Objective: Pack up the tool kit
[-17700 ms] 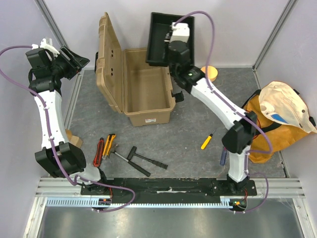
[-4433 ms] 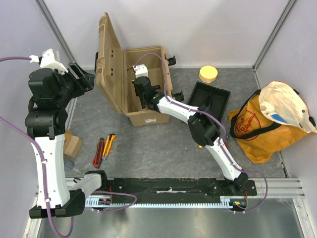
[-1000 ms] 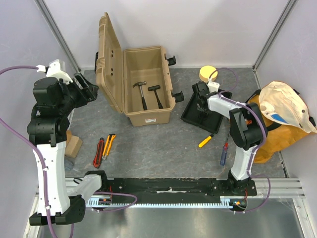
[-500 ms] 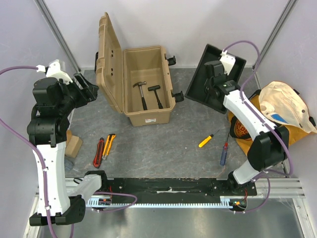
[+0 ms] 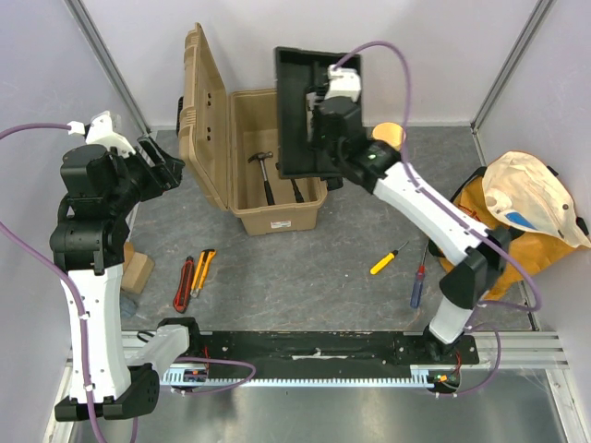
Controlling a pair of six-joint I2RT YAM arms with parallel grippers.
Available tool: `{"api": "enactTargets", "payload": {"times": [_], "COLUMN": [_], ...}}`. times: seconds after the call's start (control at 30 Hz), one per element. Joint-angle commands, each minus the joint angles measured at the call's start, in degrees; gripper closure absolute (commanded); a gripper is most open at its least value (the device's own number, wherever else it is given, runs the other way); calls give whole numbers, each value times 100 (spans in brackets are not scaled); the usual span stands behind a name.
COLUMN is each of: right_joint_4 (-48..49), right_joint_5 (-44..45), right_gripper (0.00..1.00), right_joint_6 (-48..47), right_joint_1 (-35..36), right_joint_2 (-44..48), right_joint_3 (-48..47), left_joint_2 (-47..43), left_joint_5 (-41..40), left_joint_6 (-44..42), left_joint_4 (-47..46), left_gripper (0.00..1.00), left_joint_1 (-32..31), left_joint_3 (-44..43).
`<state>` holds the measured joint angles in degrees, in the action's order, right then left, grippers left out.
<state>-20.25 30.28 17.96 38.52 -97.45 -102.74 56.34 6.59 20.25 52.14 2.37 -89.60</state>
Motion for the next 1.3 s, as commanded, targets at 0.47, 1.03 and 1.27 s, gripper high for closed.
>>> {"api": "enactTargets", "payload": {"times": [0.47, 1.03, 1.27], "right_joint_4": [-884, -954, -1428], "right_joint_5": [435, 619, 1005], "right_gripper": [100, 100, 100], "right_joint_6": [428, 824, 648], "right_joint_1": [753, 1043, 1078], "right_joint_2": [-2348, -3263, -3667], "right_joint_3": [-2540, -2822, -3155], "left_joint_2": [-123, -79, -70], "left_joint_5": [9, 35, 53], "left_joint_6": [-48, -30, -30], "left_joint_4": [-125, -134, -134], "left_gripper": [26, 26, 26], "left_joint_1": [-17, -17, -26], "left_joint_3": [13, 13, 57]}}
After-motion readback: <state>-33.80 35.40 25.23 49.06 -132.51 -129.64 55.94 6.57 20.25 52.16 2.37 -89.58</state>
